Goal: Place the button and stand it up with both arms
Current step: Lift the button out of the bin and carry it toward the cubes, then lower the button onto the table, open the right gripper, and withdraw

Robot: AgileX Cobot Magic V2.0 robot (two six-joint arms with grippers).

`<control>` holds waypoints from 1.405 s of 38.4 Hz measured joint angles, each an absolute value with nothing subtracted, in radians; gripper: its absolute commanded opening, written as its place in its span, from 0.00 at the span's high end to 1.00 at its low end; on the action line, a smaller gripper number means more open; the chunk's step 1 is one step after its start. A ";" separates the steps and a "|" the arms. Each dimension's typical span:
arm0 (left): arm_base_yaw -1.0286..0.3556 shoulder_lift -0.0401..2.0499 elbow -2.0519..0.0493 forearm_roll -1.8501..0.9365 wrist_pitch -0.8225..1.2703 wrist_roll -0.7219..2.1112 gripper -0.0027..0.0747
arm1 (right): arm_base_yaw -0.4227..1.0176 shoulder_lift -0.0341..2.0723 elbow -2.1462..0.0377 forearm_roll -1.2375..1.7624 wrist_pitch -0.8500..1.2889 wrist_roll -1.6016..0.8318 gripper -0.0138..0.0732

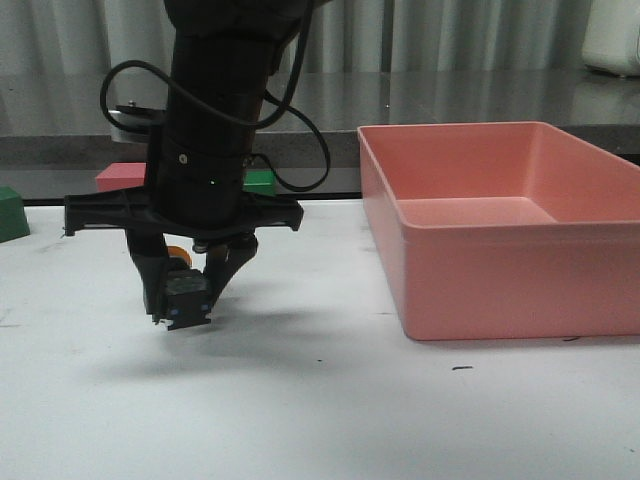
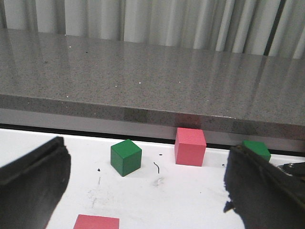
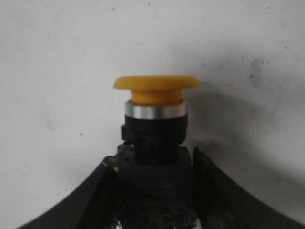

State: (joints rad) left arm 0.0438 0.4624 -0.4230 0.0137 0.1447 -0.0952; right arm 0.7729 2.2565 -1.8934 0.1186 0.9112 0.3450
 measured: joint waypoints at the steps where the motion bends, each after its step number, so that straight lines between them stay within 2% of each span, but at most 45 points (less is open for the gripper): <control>1: 0.044 0.462 -0.423 0.014 0.145 -0.095 0.17 | 0.773 2.256 -1.893 0.107 0.911 0.354 0.54; 25: 0.044 0.462 -0.423 0.014 0.145 -0.095 0.17 | 0.773 2.296 -1.899 0.044 0.913 0.408 0.54; 28: 0.044 0.462 -0.423 0.014 0.145 -0.095 0.17 | 0.773 2.296 -1.899 0.044 0.913 0.409 0.49; 34: 0.044 0.462 -0.423 0.014 0.145 -0.095 0.17 | 0.773 2.296 -1.899 0.044 0.913 0.412 0.28; 37: 0.044 0.462 -0.423 0.014 0.145 -0.095 0.17 | 0.773 2.296 -1.899 0.044 0.916 0.412 0.24; 48: 0.044 0.462 -0.423 0.014 0.145 -0.095 0.17 | 0.773 2.208 -1.899 0.044 0.959 0.412 0.27; 50: 0.044 0.462 -0.423 0.014 0.145 -0.095 0.17 | 0.773 2.177 -1.899 0.044 0.959 0.412 0.31; 54: 0.044 0.462 -0.423 0.014 0.145 -0.095 0.17 | 0.773 2.139 -1.901 0.044 0.975 0.412 0.47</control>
